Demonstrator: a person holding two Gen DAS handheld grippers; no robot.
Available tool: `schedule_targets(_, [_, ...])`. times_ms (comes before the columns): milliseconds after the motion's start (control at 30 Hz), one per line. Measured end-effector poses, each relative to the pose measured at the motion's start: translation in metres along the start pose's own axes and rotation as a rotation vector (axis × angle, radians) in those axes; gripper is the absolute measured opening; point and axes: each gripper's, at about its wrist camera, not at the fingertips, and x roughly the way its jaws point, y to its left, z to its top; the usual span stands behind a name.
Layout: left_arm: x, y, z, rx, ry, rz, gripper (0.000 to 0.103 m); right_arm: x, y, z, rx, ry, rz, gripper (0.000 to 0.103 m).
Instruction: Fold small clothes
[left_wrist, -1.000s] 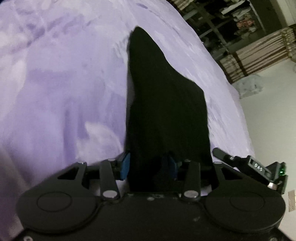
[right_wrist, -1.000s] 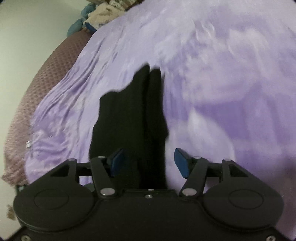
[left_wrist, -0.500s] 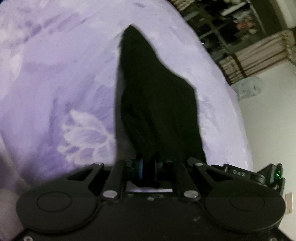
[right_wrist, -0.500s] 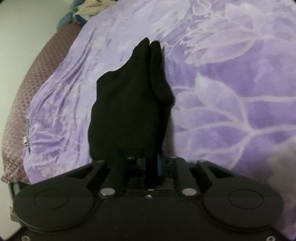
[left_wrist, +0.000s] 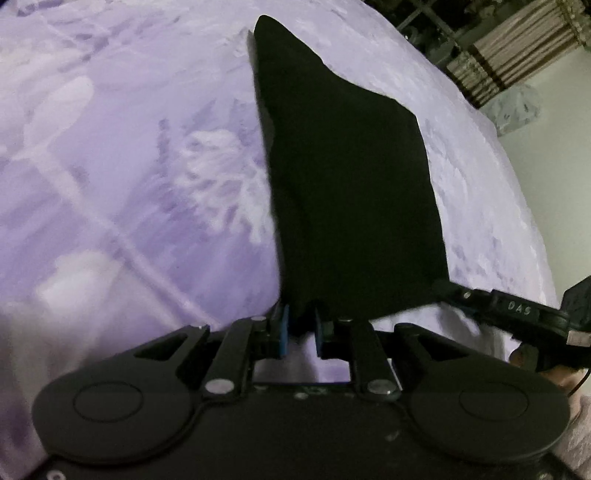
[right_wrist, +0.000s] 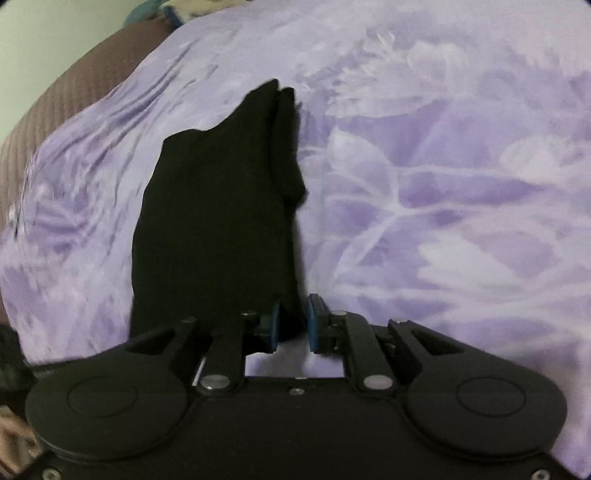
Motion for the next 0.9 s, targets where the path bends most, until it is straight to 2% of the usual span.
schedule_targets(67, [-0.01, 0.001, -0.002, 0.007, 0.021, 0.015, 0.01, -0.008, 0.002, 0.001, -0.008, 0.0, -0.019, 0.002])
schedule_targets(100, [-0.017, 0.001, -0.002, 0.008, 0.018, 0.023, 0.01, -0.011, 0.004, 0.004, -0.001, -0.002, -0.029, 0.005])
schedule_targets(133, [-0.022, -0.002, 0.001, 0.015, 0.005, 0.03, 0.011, -0.017, 0.009, 0.007, -0.005, -0.018, -0.043, 0.013])
schedule_targets(200, [-0.034, -0.012, 0.009, 0.041, -0.055, 0.025, 0.011, -0.03, 0.023, 0.01, -0.068, -0.081, -0.058, 0.015])
schedule_targets(267, [-0.042, -0.024, 0.018, 0.065, -0.12, 0.002, 0.017, -0.036, 0.039, 0.015, -0.143, -0.121, -0.037, 0.016])
schedule_targets(333, [-0.04, -0.036, 0.026, 0.088, -0.168, -0.008, 0.019, -0.032, 0.056, 0.02, -0.207, -0.134, -0.029, 0.016])
schedule_targets(433, [-0.024, -0.046, 0.032, 0.089, -0.199, 0.012, 0.022, -0.014, 0.073, 0.02, -0.265, -0.118, -0.062, 0.016])
schedule_targets(500, [-0.009, -0.046, 0.029, 0.066, -0.192, 0.036, 0.023, 0.0, 0.076, 0.015, -0.28, -0.099, -0.092, 0.016])
schedule_targets(633, [0.021, -0.038, 0.014, 0.006, -0.122, 0.066, 0.026, 0.019, 0.072, -0.001, -0.301, -0.044, -0.189, 0.016])
schedule_targets(767, [0.026, -0.031, -0.006, -0.009, -0.111, 0.057, 0.031, 0.015, 0.063, -0.015, -0.304, -0.042, -0.185, 0.016])
schedule_targets(900, [0.021, -0.026, -0.014, -0.04, -0.106, 0.046, 0.032, 0.011, 0.06, -0.019, -0.283, -0.043, -0.179, 0.016])
